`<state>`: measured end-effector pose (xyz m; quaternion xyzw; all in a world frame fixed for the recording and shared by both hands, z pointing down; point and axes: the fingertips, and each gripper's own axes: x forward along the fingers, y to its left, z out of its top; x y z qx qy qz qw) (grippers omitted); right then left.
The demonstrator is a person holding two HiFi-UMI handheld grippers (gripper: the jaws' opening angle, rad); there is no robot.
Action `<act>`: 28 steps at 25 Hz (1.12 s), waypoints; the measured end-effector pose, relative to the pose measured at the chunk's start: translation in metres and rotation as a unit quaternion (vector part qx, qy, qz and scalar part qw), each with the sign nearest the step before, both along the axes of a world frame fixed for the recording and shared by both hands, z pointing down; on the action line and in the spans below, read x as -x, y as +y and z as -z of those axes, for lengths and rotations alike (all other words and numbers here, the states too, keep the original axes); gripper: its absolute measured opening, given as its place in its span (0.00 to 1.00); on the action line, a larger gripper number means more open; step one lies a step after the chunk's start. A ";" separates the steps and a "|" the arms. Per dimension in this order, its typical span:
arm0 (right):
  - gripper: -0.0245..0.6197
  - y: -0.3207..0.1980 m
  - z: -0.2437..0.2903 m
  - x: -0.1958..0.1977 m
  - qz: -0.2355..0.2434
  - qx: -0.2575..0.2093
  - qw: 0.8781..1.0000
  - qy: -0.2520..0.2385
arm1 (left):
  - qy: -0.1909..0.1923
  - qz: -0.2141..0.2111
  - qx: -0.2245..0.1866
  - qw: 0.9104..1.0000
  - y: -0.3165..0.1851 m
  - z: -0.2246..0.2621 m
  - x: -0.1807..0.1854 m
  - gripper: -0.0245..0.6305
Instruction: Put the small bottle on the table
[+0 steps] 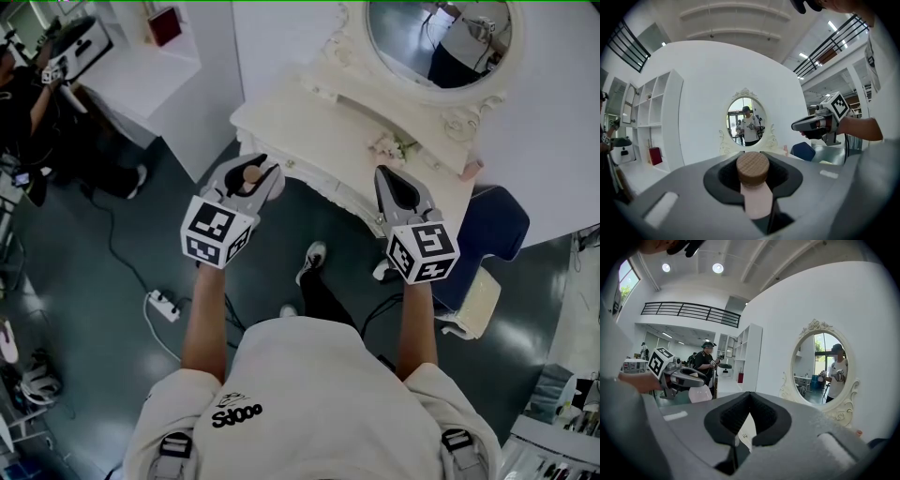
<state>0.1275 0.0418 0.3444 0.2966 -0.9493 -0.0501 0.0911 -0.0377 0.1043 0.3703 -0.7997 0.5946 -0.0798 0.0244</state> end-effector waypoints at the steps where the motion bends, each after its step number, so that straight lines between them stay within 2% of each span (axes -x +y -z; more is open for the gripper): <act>1: 0.04 -0.007 -0.001 0.003 -0.001 0.001 1.000 -0.001 | -0.001 -0.001 0.001 1.000 -0.008 -0.001 0.002 0.22; 7: 0.04 -0.063 0.003 0.028 -0.002 -0.001 1.000 -0.006 | -0.002 -0.004 0.001 1.000 -0.064 0.003 0.024 0.22; 21: 0.04 -0.225 0.005 0.076 -0.006 0.020 1.000 -0.001 | -0.005 -0.016 0.026 1.000 -0.233 0.003 0.062 0.22; 28: 0.04 -0.278 0.016 0.093 -0.024 0.020 0.999 -0.013 | -0.005 -0.024 0.019 1.000 -0.293 0.015 0.080 0.22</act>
